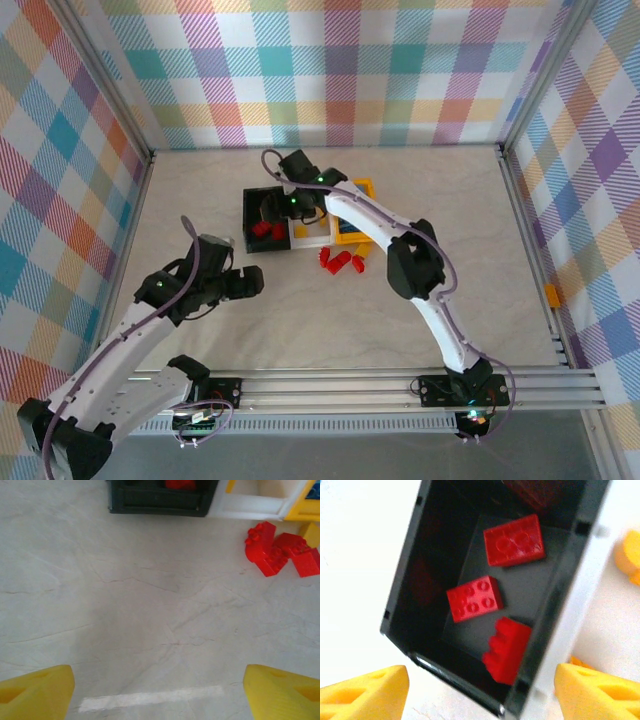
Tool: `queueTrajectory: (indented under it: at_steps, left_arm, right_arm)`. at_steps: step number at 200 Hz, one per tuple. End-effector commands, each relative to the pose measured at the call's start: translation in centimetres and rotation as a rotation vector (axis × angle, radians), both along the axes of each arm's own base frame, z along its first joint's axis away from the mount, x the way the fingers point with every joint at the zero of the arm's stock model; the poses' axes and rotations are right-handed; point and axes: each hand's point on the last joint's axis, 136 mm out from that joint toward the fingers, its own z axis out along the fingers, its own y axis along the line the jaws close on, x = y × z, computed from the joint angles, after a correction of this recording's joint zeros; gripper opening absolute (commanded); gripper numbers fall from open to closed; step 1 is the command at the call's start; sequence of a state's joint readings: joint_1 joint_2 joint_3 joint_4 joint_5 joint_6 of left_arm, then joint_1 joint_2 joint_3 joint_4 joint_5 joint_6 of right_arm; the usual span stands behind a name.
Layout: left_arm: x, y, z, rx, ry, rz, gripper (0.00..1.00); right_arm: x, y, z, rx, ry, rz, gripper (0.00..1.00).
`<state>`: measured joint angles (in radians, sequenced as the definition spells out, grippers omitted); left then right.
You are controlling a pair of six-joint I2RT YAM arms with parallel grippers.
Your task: Sort the legos into containers by color
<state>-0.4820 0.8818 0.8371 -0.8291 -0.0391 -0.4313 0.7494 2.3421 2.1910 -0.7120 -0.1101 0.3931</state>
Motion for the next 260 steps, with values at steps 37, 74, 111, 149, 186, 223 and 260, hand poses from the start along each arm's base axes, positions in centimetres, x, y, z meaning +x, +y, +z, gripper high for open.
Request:
queueTrajectory:
  at_steps: [37, 74, 111, 149, 186, 223, 260]
  left_arm:
    - [0.9, -6.1, -2.1, -0.073, 0.030, -0.178, 0.87]
    - [3.0, -9.5, -3.6, -0.121, 0.044, -0.221, 0.87]
    - [3.6, -10.7, -4.4, -0.119, 0.076, -0.240, 0.86]
    - [3.2, -9.8, -4.5, -0.086, 0.075, -0.226, 0.87]
    - [3.1, -9.4, -4.9, -0.067, 0.085, -0.220, 0.87]
    - [3.1, -9.3, -5.1, -0.056, 0.091, -0.219, 0.87]
    - [3.2, -9.0, -5.5, -0.040, 0.097, -0.209, 0.87]
  right_arm:
    - [-8.1, -12.6, 1.1, -0.199, -0.055, -0.035, 0.76]
    - [-11.4, -17.9, -4.1, -0.338, 0.039, -0.034, 0.76]
    - [-10.3, -19.4, -6.8, -0.387, 0.057, -0.048, 0.73]
    - [-8.8, -19.5, -8.6, -0.399, 0.062, -0.047, 0.70]
    - [-7.5, -19.1, -9.7, -0.405, 0.063, -0.035, 0.58]
    - [-7.4, -19.0, -9.9, -0.402, 0.068, -0.032, 0.36]
    - [-8.8, -19.4, -8.8, -0.371, 0.081, -0.041, 0.21]
